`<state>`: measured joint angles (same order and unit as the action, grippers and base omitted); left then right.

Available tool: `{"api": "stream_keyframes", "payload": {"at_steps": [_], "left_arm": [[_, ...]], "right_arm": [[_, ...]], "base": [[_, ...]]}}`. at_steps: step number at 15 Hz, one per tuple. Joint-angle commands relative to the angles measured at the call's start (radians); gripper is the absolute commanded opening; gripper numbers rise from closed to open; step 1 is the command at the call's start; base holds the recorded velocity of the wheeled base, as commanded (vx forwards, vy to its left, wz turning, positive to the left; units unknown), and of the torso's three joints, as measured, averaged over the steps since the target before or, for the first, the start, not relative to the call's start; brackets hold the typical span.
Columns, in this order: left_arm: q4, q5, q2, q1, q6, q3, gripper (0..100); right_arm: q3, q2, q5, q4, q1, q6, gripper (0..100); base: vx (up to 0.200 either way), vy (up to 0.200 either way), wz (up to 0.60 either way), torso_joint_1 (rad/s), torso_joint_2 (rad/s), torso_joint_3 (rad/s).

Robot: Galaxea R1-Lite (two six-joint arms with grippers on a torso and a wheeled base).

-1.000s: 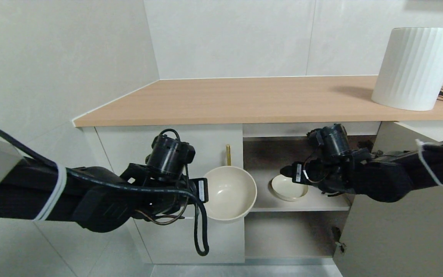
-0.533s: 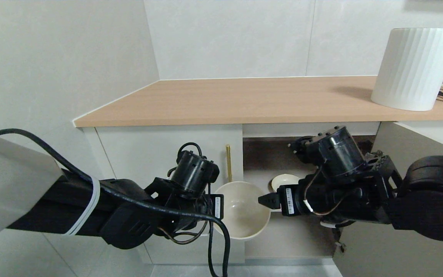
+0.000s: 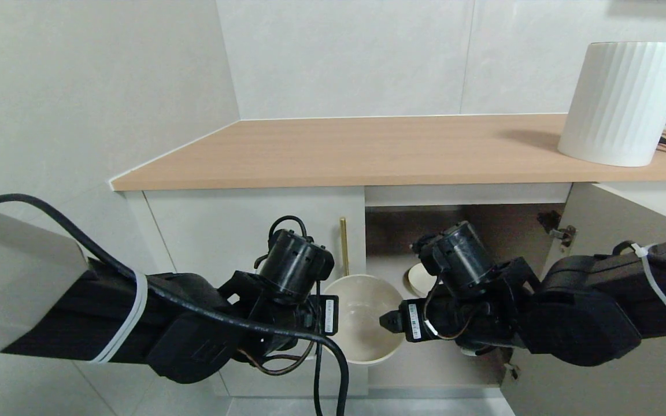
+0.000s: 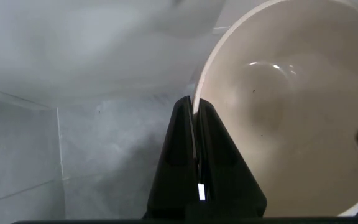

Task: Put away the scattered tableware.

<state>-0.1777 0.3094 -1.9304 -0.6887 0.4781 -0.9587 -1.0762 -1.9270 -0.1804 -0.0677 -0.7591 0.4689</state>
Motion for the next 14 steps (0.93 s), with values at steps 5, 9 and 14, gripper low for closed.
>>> {"api": "stream_keyframes", "payload": {"at_steps": [5,9,14], "left_arm": [[0.0,0.001,0.013,-0.008,0.001,0.003,0],[0.001,0.001,0.013,-0.008,0.001,0.003,0],[-0.002,0.001,0.018,-0.008,0.002,0.008,100]], "right_arm": [[-0.004,-0.03,-0.001,-0.008,0.0,0.002,0],[-0.004,-0.024,-0.002,-0.008,0.0,0.002,0],[-0.002,-0.027,-0.002,-0.008,0.0,0.002,0]], "base": [[0.0,0.0,0.0,0.0,0.0,0.0],[0.0,0.0,0.0,0.0,0.0,0.0],[0.0,0.0,0.0,0.0,0.0,0.0]]}}
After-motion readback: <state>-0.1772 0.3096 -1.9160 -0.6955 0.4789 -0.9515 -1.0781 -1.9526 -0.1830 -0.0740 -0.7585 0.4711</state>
